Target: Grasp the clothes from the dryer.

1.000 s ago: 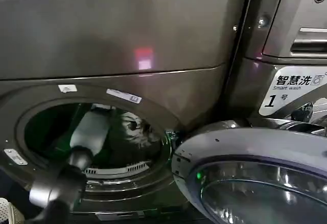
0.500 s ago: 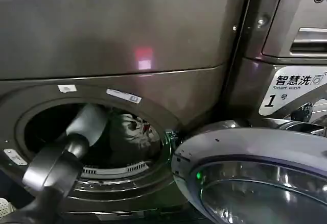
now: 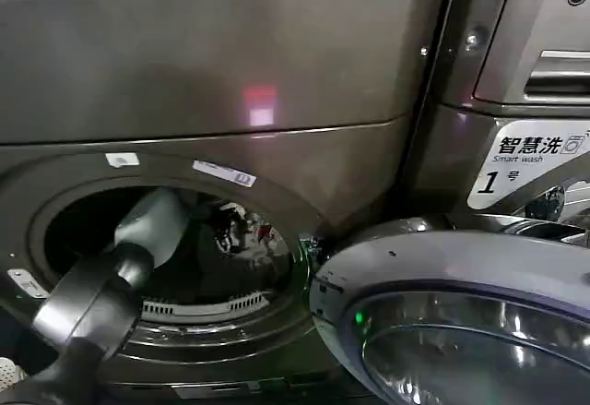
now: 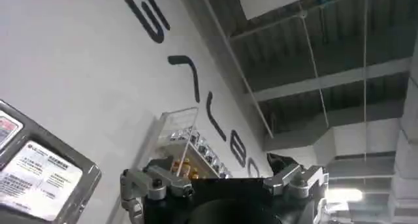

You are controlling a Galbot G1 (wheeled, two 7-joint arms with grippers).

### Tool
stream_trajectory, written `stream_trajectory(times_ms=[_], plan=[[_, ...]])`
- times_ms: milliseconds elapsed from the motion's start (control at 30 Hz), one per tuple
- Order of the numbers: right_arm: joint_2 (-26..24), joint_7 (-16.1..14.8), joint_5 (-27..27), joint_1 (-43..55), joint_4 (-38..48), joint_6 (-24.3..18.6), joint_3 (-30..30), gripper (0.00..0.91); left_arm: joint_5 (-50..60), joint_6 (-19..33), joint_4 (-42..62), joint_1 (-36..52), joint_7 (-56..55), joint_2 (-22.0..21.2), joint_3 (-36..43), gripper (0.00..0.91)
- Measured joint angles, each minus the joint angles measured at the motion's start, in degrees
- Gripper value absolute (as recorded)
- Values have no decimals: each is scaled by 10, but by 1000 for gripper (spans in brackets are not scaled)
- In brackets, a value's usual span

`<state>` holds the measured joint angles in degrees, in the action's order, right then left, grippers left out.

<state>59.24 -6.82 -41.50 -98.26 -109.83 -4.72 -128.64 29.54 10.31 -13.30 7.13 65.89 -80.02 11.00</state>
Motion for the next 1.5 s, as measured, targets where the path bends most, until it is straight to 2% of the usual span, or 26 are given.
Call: stream_trajectory(times_ms=[367,433,467,500,533,1200,1500], plan=[[-3,0,0,-1,1,0,0,907,5,5,16,1,10,-3,17,899],[-5,0,0,-1,1,0,0,907,5,1,20,1,9,-4,17,489],[-5,0,0,0,1,0,1,907,5,-1,22,0,8,-5,18,102],[-4,0,0,0,1,0,1,907,4,-2,23,0,8,-5,19,23],[-4,0,0,0,1,0,1,907,3,-3,24,0,8,-6,19,0],[-1,0,1,2,6,-2,-1,907,-2,-11,31,-5,4,-5,17,0],[1,0,2,1,6,-2,-1,907,-41,-37,-5,-24,-54,-1,-31,0]])
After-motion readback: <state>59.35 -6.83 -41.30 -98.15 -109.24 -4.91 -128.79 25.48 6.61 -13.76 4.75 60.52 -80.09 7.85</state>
